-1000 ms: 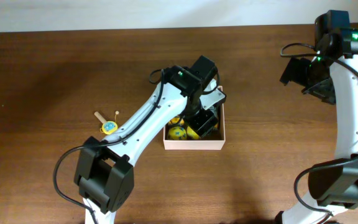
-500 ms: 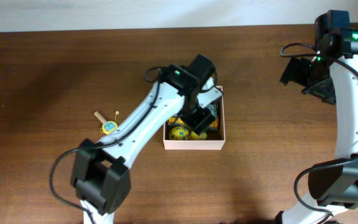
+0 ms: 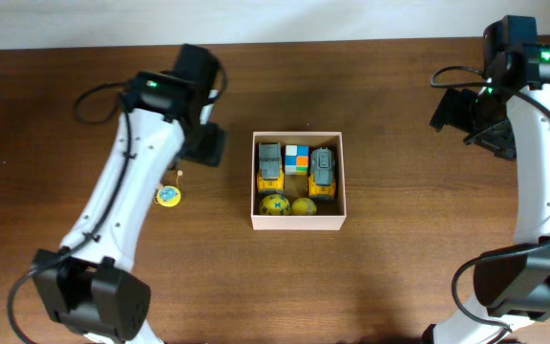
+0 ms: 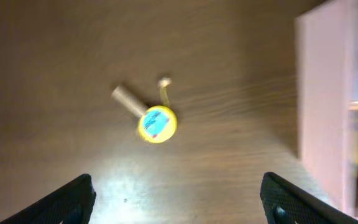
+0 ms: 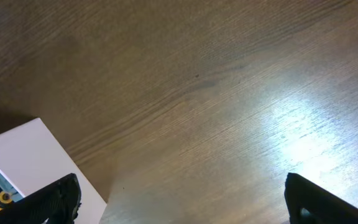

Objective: Pack container
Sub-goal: 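Move the left gripper over the wooden handle of the rattle drum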

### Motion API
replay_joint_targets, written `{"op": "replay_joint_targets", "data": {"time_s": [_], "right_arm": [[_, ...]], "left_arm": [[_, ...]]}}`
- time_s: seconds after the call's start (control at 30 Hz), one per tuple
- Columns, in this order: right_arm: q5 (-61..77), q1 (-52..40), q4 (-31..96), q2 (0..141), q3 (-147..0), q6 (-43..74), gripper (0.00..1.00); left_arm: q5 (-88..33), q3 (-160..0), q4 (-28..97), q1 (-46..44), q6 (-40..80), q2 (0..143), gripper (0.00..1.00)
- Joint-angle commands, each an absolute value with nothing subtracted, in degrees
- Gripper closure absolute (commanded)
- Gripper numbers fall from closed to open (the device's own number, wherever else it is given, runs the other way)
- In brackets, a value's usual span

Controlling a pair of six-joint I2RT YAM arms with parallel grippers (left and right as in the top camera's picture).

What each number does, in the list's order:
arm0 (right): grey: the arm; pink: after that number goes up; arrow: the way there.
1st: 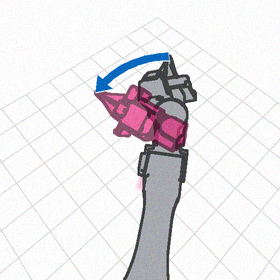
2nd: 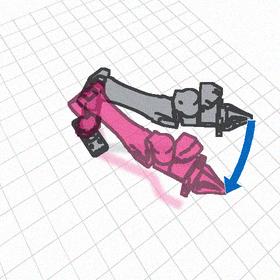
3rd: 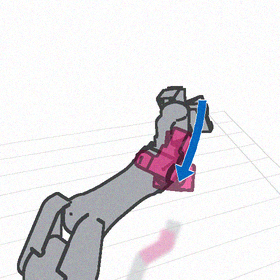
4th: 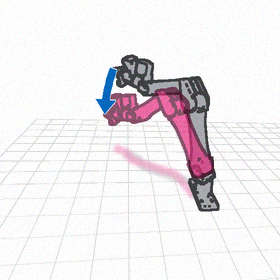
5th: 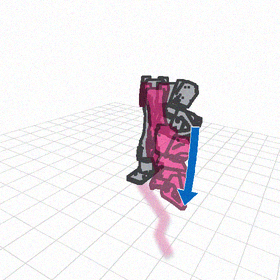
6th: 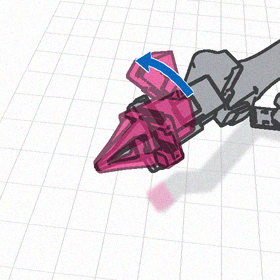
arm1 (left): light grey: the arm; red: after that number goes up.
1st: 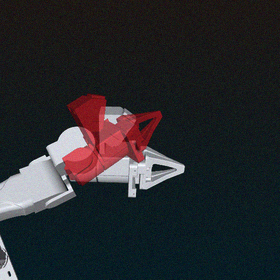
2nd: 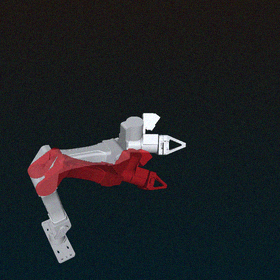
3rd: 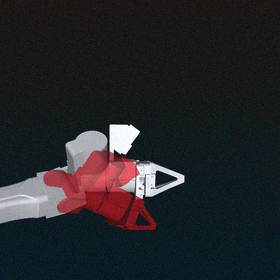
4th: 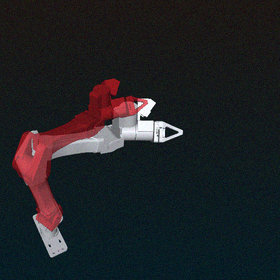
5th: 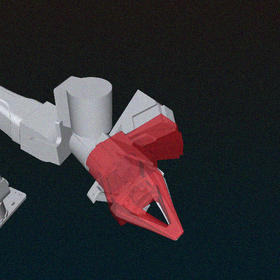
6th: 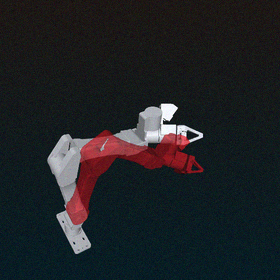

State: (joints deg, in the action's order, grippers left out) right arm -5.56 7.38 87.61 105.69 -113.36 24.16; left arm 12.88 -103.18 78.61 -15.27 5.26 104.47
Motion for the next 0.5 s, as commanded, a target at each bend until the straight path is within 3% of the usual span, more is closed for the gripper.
{"op": "replay_joint_targets", "data": {"time_s": [0.0, 0.2, 0.47], "right_arm": [[-6.1, 7.5, 87.5, 105.0, -114.0, 24.3, 0.01], [-6.1, 7.5, 87.5, 105.0, -114.0, 24.3, 0.01], [-6.1, 7.5, 87.5, 105.0, -114.0, 24.3, 0.01]], "left_arm": [[14.4, -99.0, 78.0, -11.5, 13.5, 105.3, 0.13], [9.5, -90.2, 69.9, -8.4, 29.6, 105.3, 0.13], [5.4, -80.6, 56.5, -8.4, 40.9, 105.4, 0.13]]}}
